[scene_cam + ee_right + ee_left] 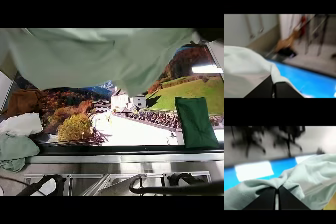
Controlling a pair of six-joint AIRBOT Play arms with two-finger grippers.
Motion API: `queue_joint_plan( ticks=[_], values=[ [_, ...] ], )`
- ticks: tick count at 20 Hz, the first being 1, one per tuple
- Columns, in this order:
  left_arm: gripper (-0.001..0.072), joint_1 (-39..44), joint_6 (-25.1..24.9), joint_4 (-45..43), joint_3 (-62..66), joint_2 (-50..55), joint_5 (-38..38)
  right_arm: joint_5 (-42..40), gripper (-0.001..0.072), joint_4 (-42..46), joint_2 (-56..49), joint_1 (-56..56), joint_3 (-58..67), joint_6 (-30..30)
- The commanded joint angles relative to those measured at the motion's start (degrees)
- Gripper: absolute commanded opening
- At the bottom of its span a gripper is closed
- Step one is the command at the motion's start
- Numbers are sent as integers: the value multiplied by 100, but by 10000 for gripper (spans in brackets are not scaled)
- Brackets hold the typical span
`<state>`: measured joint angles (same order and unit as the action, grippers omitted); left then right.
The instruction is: Fold the shirts.
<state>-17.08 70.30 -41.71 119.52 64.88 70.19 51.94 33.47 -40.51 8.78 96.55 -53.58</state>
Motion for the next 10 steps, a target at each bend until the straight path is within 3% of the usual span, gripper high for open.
queue_joint_plan(
  ticks=[1,4,6,8,10],
  values=[
    [9,-463,133,-122,48,-1375,-398,-31,16,577,774,557,501,-127],
    [9,-1084,-162,-529,-905,-2251,-697,-70,16,1023,938,570,492,-129],
    [9,-1263,-330,-319,-1521,-2347,-640,267,16,903,544,570,487,-127],
    [10,-1014,-634,295,-2083,-2000,-439,879,16,466,-214,553,487,-2],
    [10,-350,-835,356,-2575,-1392,-328,1327,16,223,-1141,457,487,68]
  ],
)
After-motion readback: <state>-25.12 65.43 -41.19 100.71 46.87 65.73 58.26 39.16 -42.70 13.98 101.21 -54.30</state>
